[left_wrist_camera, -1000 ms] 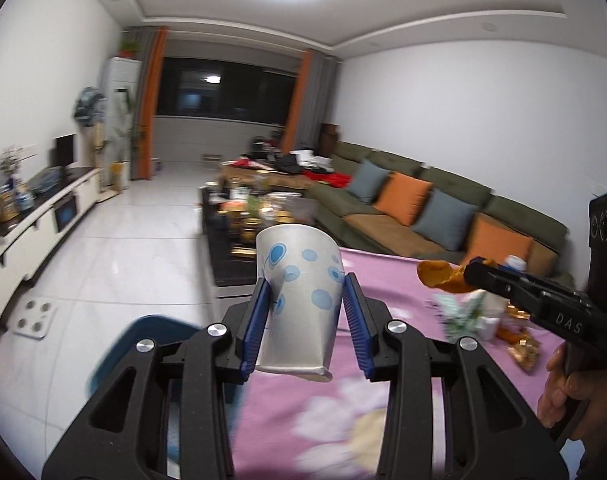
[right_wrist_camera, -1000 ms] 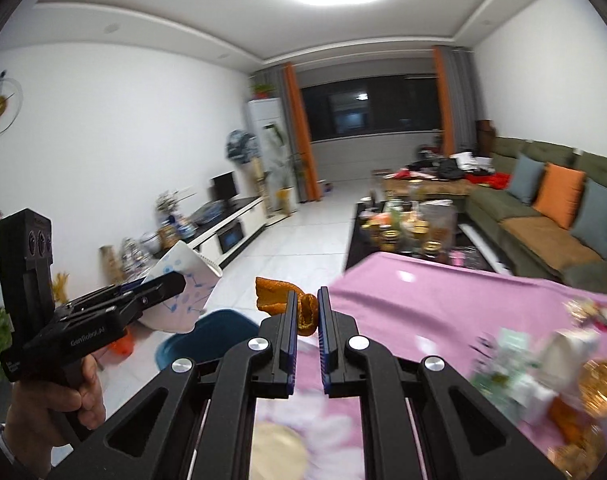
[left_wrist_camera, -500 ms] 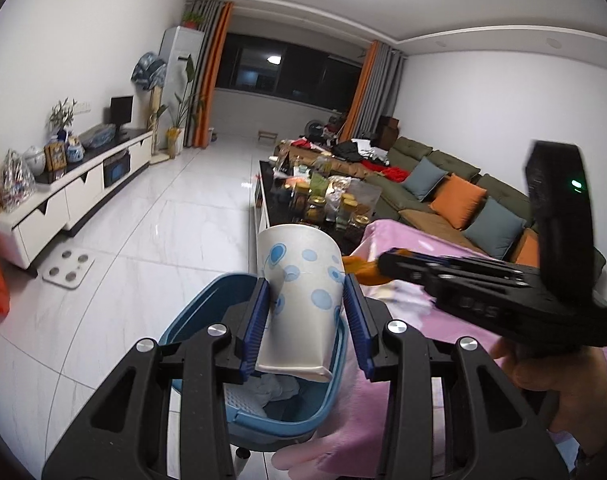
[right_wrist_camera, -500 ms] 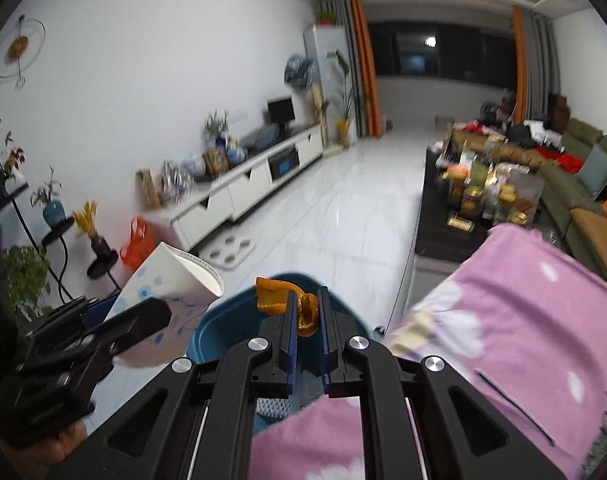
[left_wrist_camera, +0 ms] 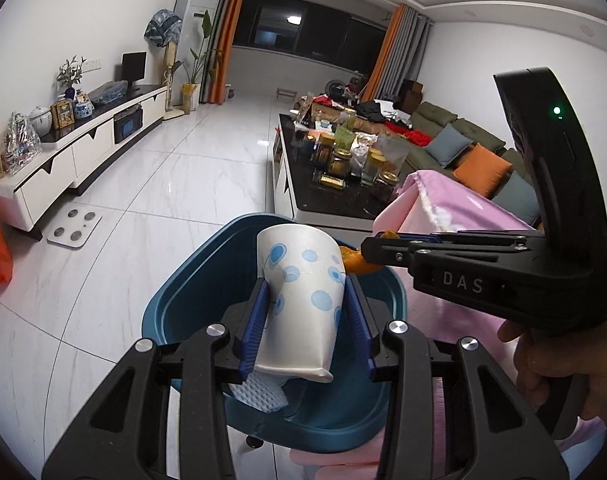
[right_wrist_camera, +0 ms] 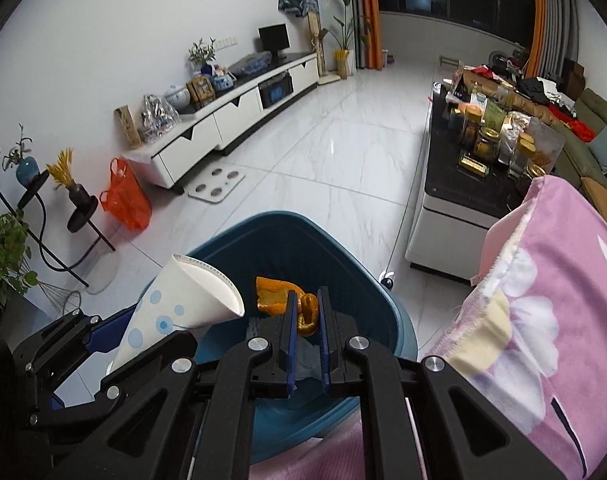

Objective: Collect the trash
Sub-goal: 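Carry the cup and wrapper to the teal bin and release both, then move both tools back over the table toward the remaining trash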

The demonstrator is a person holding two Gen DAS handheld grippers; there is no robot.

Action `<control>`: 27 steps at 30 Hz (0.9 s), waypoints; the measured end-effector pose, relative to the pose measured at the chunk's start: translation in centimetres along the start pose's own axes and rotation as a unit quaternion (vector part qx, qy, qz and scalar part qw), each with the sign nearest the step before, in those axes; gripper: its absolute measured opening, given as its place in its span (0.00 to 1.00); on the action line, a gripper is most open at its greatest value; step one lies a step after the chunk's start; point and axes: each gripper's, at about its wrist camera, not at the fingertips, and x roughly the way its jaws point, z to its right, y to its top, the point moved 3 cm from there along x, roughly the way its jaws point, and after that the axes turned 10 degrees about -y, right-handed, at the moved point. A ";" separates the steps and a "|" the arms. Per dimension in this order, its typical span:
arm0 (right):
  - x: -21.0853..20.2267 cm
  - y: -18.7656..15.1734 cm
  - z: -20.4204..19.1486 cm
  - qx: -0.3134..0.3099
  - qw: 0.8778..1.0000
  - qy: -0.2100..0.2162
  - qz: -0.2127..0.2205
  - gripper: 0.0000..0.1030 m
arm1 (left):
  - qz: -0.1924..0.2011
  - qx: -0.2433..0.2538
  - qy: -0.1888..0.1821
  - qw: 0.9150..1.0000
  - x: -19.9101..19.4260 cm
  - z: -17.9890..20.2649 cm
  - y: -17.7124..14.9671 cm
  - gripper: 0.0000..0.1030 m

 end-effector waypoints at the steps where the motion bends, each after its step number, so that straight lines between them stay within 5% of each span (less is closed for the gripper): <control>1: 0.1 0.0 0.0 0.000 1.000 0.000 -0.001 0.08 | -0.002 0.000 0.002 1.000 0.5 -0.1 0.0 0.38; 7: 0.9 0.7 0.3 0.006 1.000 -0.008 -0.008 0.15 | -0.021 -0.001 0.013 1.000 2.5 -0.8 -0.5 0.42; 8: 0.8 0.7 0.4 0.008 1.000 -0.006 -0.007 0.24 | -0.019 -0.003 0.014 1.000 2.6 -0.7 -0.6 0.50; 13: 0.1 0.3 1.2 0.020 1.000 -0.007 0.004 0.26 | -0.002 0.005 0.027 1.000 1.6 -0.2 -0.6 0.61; 18: -2.2 -0.3 2.5 0.040 0.999 -0.002 0.033 0.35 | 0.031 0.009 0.046 0.998 -1.5 0.9 -0.1 0.83; 25: -10.2 -3.2 3.9 0.048 0.988 -0.037 0.139 0.80 | 0.084 0.033 0.051 0.995 -8.6 3.3 0.0 0.95; 27: -12.4 -4.5 4.6 0.050 0.984 -0.047 0.164 0.81 | 0.101 0.038 0.053 0.993 -10.5 4.4 -0.2 0.95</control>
